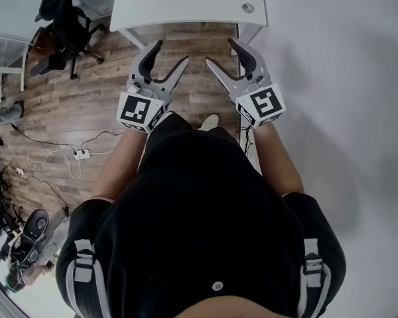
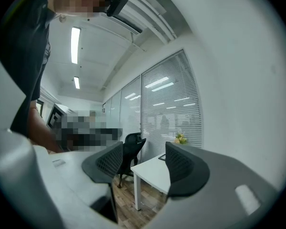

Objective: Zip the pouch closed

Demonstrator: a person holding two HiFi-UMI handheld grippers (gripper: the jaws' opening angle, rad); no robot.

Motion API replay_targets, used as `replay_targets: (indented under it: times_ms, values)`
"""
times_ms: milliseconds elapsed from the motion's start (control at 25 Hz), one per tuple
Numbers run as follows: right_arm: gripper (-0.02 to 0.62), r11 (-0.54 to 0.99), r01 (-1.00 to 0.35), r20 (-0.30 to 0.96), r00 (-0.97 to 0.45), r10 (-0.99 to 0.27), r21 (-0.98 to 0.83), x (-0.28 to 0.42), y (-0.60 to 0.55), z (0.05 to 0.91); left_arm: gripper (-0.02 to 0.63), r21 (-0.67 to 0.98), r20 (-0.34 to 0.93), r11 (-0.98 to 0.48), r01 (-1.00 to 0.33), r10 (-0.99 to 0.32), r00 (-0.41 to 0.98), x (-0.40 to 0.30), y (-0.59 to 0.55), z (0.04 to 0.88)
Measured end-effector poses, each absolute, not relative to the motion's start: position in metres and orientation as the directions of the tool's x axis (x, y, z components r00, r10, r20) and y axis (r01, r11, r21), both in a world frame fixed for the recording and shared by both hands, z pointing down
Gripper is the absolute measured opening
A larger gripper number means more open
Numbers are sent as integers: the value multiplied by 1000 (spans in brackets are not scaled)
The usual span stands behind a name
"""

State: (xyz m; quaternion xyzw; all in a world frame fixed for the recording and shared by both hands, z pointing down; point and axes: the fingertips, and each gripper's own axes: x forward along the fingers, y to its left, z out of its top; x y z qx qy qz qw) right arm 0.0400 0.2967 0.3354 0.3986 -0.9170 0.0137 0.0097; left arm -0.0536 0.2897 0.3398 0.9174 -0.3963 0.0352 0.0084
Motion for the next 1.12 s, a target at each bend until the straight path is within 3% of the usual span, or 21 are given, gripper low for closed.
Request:
replay_targets:
  times_ms: [1120]
  values:
    - [284, 660, -751, 105, -658, -746, -17, 30, 134, 362, 282, 34, 73, -707, -706, -703, 708, -64, 120, 356]
